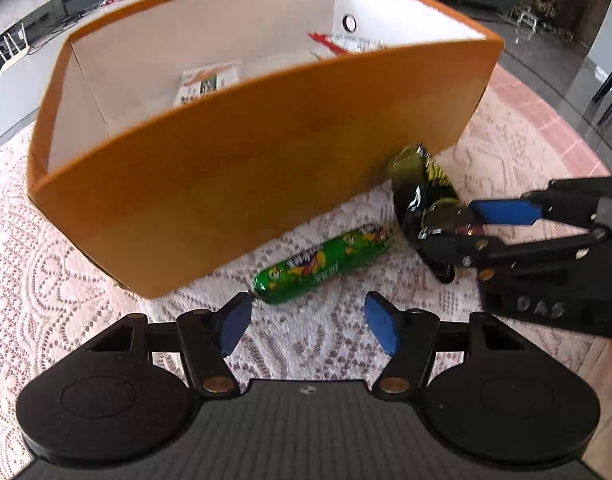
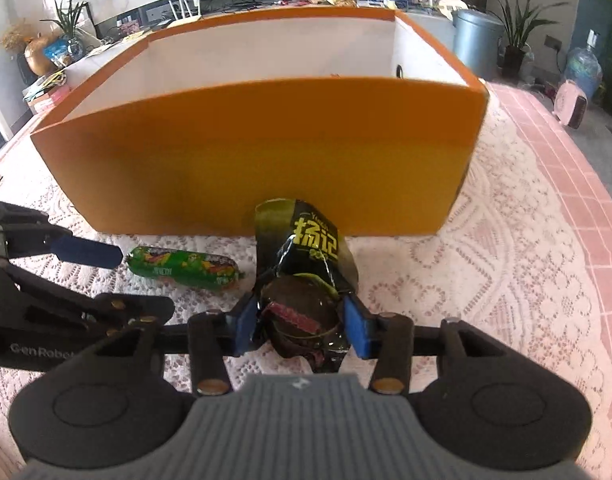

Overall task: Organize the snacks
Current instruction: 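Grasp the dark green snack bag with the right tool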

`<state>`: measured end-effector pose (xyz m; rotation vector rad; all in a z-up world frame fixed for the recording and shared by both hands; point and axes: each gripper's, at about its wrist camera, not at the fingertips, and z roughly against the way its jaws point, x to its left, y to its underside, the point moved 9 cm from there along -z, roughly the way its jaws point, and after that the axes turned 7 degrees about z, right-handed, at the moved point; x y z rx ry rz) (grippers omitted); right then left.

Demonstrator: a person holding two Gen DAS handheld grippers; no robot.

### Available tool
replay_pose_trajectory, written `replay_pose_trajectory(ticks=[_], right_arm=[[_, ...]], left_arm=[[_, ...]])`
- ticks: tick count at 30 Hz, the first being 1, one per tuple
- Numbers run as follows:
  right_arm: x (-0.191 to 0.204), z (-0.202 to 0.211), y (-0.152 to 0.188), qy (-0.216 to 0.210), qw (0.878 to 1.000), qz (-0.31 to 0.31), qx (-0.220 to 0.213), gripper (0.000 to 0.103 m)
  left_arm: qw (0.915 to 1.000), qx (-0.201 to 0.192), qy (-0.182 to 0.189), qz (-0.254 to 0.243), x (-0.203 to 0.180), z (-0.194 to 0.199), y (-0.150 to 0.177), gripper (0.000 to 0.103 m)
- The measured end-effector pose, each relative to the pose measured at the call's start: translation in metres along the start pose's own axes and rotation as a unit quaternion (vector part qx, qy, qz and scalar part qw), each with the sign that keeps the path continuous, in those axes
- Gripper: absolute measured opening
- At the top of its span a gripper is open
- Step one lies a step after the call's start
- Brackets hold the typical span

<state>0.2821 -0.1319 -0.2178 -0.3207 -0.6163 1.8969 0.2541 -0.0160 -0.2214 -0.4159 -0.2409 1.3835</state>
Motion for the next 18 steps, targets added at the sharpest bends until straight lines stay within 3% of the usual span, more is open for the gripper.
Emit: replay_pose_trajectory(ticks=[5, 7, 12, 16, 18], right_arm=[[-0.002, 0.0, -0.002, -0.002, 1.0, -0.008, 0.0, 0.046], [-0.004, 0.0, -0.003, -0.001, 1.0, -0.009, -0.001, 0.046], [-0.004, -0.001, -0.002, -0.001, 1.0, -0.012, -0.001, 0.046], [-0.005, -0.001, -0.001, -0.001, 1.0, -0.012, -0.001, 0.046], [-0.005, -0.001, -0.001, -0.001, 1.0, -0.012, -0.001, 0.046]], left_arm=[[0.9998, 0.01, -0.012, -0.009, 0.0, -0.004, 0.005, 0.057], [0.9999, 0.011, -0.009, -0.004, -0.001, -0.003, 0.006, 0.04], [0.9996, 0.019, 0.011, 0.02, -0.002, 0.001, 0.012, 0.009], [0.9945, 0.042, 0.066, 0.069, -0.003, 0.004, 0.014, 0.004], [0.9928, 0.046, 0.074, 0.082, -0.002, 0.004, 0.016, 0.004]])
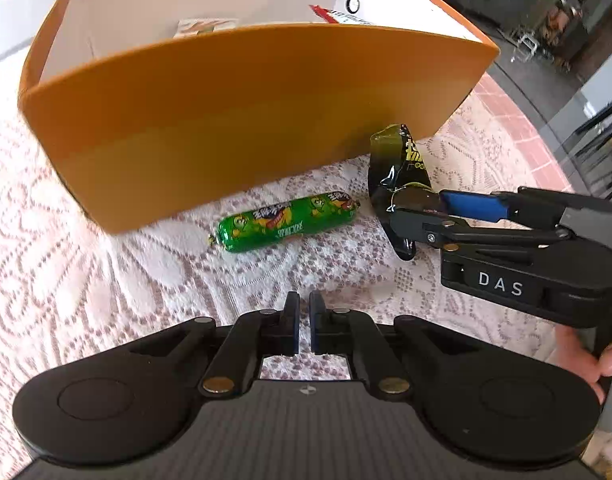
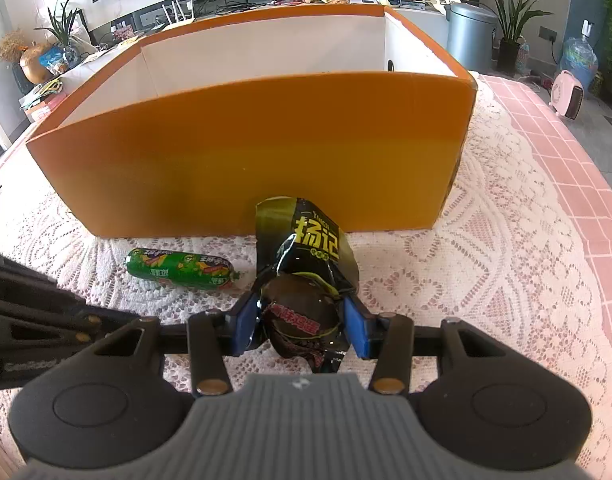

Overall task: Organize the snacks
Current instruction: 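Grasp the dark green snack bag with the right tool, then grasp the green sausage with the left tool while the right tool holds the snack bag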

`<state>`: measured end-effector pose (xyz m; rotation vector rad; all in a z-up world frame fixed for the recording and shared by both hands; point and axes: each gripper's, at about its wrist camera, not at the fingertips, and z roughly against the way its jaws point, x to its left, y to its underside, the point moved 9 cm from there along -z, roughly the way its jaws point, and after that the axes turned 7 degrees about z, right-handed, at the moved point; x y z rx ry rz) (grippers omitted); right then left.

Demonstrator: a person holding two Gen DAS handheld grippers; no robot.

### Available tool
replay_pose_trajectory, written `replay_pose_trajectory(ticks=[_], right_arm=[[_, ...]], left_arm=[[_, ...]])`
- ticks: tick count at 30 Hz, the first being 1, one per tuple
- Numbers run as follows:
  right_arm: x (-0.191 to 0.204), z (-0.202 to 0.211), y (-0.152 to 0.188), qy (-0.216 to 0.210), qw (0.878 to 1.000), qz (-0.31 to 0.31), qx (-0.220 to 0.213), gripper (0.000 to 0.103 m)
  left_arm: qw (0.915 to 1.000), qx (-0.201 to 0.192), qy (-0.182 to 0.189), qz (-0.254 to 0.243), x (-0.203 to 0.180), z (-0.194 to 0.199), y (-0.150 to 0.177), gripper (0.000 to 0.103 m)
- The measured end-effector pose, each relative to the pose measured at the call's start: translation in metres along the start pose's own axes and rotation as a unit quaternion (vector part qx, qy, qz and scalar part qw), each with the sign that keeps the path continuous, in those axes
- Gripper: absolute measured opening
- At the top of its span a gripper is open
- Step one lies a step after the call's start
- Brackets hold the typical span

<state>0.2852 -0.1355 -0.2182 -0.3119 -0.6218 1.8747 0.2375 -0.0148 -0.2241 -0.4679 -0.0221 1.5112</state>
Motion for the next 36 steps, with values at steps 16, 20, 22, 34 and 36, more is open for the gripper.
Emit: replay_pose_trajectory(ticks=[16, 20, 22, 34, 36], right_arm=[[-0.003, 0.0, 0.0, -0.005, 1.0, -0.014, 0.0, 0.046], [-0.004, -0.002, 0.002, -0.009, 1.0, -0.016, 0.003, 0.048], [-0.003, -0.003, 0.002, -0.008, 1.0, -0.01, 0.004, 0.05], [-0.007, -0.002, -0.001, -0.01, 1.0, -0.022, 0.002, 0.05], [-0.007, -0.002, -0.001, -0.009, 1.0, -0.022, 0.0, 0.051]], left_arm=[[0.9823, -0.114, -0.072, -0.129, -0.009, 0.016, -0.021, 0.057], [0.9751, -0.117, -0.09, -0.166, -0.009, 0.007, -0.024, 0.057], [0.9743, -0.118, -0.088, -0.17, -0.009, 0.001, -0.027, 0.059], [0.994, -0.07, 0.013, -0.083, -0.013, 0.007, -0.024, 0.028], [0.9941, -0.08, 0.008, -0.073, -0.012, 0.006, -0.028, 0.028]])
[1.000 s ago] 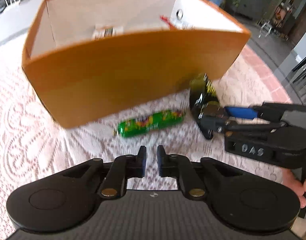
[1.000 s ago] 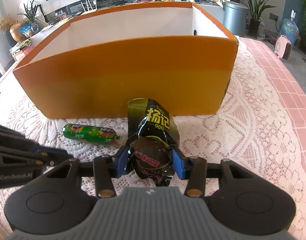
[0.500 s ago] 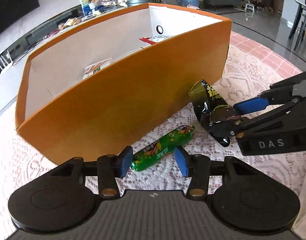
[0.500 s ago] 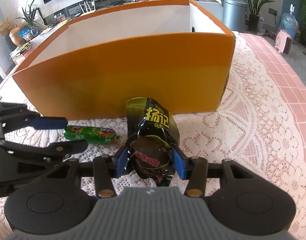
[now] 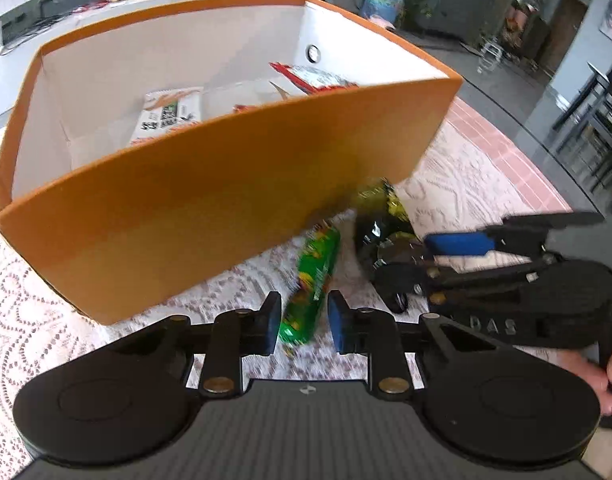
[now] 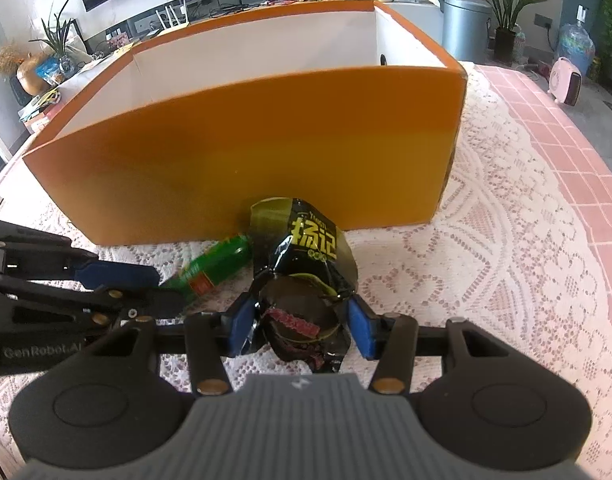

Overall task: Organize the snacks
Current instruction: 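Grasp the green sausage with the left tool while the right tool holds the snack bag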

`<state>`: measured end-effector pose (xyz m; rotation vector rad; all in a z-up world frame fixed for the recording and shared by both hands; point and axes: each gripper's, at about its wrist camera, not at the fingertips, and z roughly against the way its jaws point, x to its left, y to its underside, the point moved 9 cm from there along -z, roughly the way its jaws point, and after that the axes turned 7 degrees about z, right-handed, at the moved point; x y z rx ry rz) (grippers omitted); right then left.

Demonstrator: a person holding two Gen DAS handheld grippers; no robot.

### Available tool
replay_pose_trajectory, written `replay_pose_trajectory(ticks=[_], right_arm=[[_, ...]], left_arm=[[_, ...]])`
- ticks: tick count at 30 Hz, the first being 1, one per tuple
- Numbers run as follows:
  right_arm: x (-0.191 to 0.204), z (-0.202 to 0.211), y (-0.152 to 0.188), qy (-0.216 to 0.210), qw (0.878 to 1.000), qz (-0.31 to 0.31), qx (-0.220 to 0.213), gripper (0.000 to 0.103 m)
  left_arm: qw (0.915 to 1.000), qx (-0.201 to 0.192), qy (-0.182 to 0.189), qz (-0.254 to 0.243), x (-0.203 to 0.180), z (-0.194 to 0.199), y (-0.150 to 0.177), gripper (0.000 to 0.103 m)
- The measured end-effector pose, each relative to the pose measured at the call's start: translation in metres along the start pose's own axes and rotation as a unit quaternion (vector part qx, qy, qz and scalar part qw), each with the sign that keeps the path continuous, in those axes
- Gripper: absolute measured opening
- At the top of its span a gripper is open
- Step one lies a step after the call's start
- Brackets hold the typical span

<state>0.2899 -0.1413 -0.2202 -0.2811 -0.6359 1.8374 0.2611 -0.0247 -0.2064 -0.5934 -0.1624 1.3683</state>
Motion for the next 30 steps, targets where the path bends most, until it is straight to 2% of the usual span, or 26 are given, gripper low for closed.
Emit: replay_pose_trajectory(ticks=[3, 7, 16, 23, 30], right_arm=[[0.0, 0.0, -0.001, 0.002, 1.0, -0.003, -0.005, 0.053], [-0.003, 0.002, -0.003, 0.007, 1.0, -0.011, -0.011, 0.054], [-0.005, 0.001, -0.003, 0.012, 1.0, -0.018, -0.018, 0.054], [-0.008, -0.002, -0.001, 0.003, 0.999, -0.032, -0.016, 0.054], [-0.004, -0.003, -0.001, 0.006, 1.0, -0.02, -0.019, 0.054]], left_arm=[[0.9999, -0.007, -0.012, -0.004, -0.002, -0.005, 0.001, 0.029], [0.9979, -0.007, -0.043, -0.049, -0.009, -0.014, 0.007, 0.031], [0.9946, -0.028, -0.068, -0.073, -0.016, -0.025, 0.004, 0.032], [0.9949, -0.018, -0.081, -0.058, -0.012, -0.02, 0.007, 0.029], [0.9939, 0.01, -0.109, 0.015, 0.013, -0.001, 0.017, 0.028]])
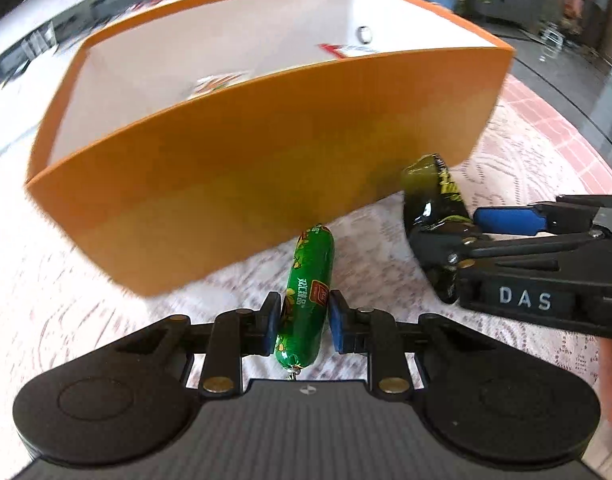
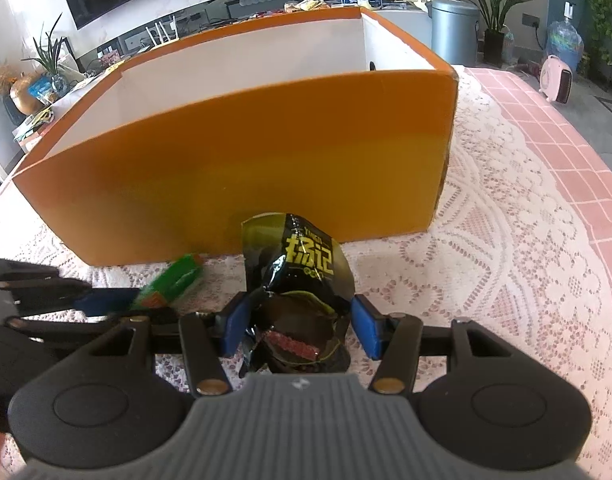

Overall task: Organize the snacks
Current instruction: 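Grasp the green sausage with the left tool while the right tool holds the snack bag, then lift both tools with the sausage and snack bag over the orange box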

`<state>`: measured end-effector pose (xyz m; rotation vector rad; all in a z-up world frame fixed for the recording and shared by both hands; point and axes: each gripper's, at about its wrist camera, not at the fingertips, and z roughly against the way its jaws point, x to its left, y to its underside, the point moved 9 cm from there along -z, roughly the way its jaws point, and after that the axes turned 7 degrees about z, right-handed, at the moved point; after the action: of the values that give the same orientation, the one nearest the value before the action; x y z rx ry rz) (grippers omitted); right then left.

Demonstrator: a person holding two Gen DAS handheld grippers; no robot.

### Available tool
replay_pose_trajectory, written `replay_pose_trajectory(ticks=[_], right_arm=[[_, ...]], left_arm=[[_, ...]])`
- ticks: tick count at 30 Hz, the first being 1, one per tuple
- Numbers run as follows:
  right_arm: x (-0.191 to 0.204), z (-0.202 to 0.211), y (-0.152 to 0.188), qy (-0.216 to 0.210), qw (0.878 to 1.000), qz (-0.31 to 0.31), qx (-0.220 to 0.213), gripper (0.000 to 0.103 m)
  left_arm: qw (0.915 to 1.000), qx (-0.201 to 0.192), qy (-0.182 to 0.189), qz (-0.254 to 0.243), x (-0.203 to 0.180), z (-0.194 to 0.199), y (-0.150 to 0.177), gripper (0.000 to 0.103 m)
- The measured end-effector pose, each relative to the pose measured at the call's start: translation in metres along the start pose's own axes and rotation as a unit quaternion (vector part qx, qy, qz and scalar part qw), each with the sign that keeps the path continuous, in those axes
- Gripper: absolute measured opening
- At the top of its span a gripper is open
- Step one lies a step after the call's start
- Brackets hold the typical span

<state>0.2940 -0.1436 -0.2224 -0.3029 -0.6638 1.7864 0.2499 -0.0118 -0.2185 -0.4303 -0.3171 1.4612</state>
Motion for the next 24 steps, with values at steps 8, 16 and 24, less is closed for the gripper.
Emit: replay_pose_trajectory(ticks=[8, 16, 24], right_arm=[[0.007, -0.005, 0.004, 0.006, 1.0, 0.024, 0.016, 0.055], [0.012, -0.005, 0.004, 0.006, 0.999, 0.033, 0.014, 0.049], [0.01, 0.011, 0.001, -0.008, 1.0, 0.02, -0.006, 0.048]], left_arm=[[0.9996, -0.008, -0.005, -0.028, -0.007, -0.006, -0.003, 0.029], [0.9999, -0.007, -0.003, -0.01, -0.003, -0.004, -0.002, 0.025], [0.9974, -0.01, 0.036, 0.062, 0.004, 0.018, -0.004, 0.025]])
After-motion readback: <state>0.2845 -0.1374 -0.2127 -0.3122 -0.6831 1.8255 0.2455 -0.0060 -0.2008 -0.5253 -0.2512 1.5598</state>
